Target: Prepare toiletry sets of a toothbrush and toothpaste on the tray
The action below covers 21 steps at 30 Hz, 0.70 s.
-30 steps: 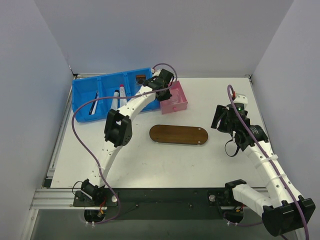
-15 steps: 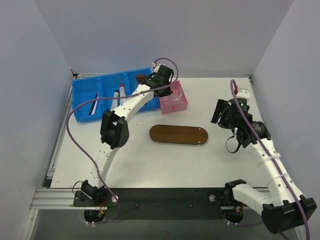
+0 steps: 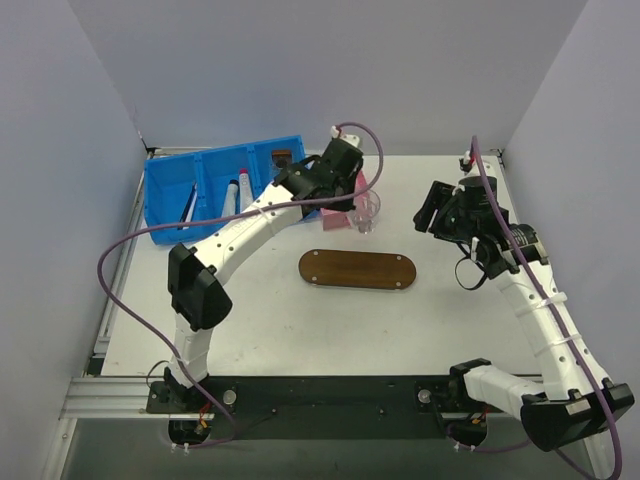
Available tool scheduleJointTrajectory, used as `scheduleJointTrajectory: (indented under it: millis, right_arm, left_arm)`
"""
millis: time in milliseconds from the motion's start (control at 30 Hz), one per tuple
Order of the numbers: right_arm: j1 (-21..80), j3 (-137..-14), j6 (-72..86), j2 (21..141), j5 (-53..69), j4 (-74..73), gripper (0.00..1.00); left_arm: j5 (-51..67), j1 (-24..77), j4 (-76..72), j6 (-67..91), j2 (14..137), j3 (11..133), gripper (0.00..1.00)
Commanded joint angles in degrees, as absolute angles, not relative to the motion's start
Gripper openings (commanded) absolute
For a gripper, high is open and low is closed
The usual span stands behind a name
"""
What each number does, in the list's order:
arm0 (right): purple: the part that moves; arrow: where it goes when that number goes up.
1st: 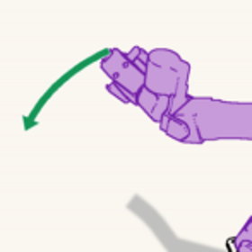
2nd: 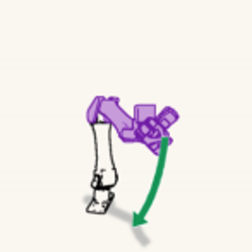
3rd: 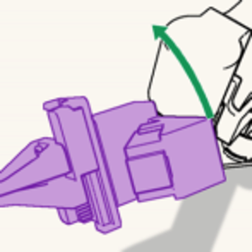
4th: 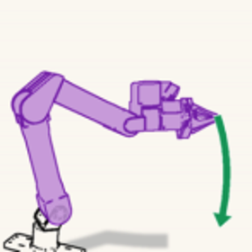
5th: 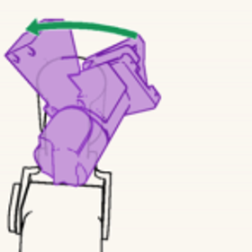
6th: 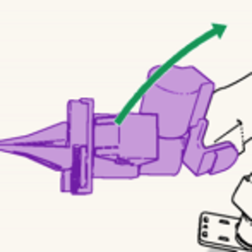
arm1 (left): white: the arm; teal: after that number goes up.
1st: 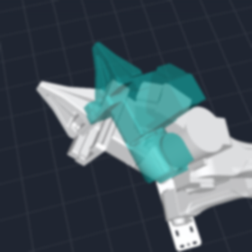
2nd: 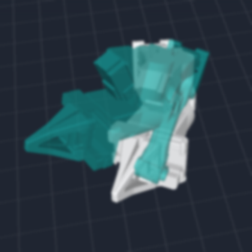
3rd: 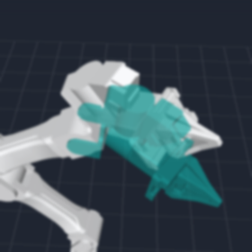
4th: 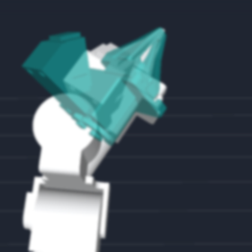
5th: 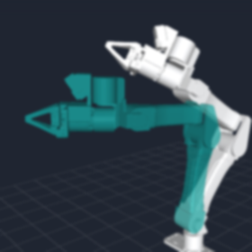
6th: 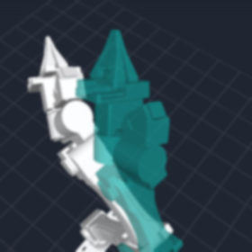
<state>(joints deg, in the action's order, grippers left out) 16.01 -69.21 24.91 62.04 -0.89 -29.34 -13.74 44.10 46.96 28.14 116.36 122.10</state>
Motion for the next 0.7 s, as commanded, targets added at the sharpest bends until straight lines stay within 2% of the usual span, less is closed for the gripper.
scheduleJointTrajectory:
  millis: [0,300,667]
  right_arm:
    - [17.9,-72.7,27.7,64.3,6.1,-33.7,0.55]
    - [21.1,-71.7,28.9,68.2,10.0,-35.8,0.53]
    - [22.6,-70.6,29.7,73.4,14.1,-37.4,0.5]
  left_arm:
    - [-15.7,48.9,52.3,25.2,111.3,115.5,0.0]
    - [-14.8,53.6,48.8,33.2,106.6,106.6,0.0]
    - [-12.6,53.7,47.4,35.2,106.8,107.0,0.0]
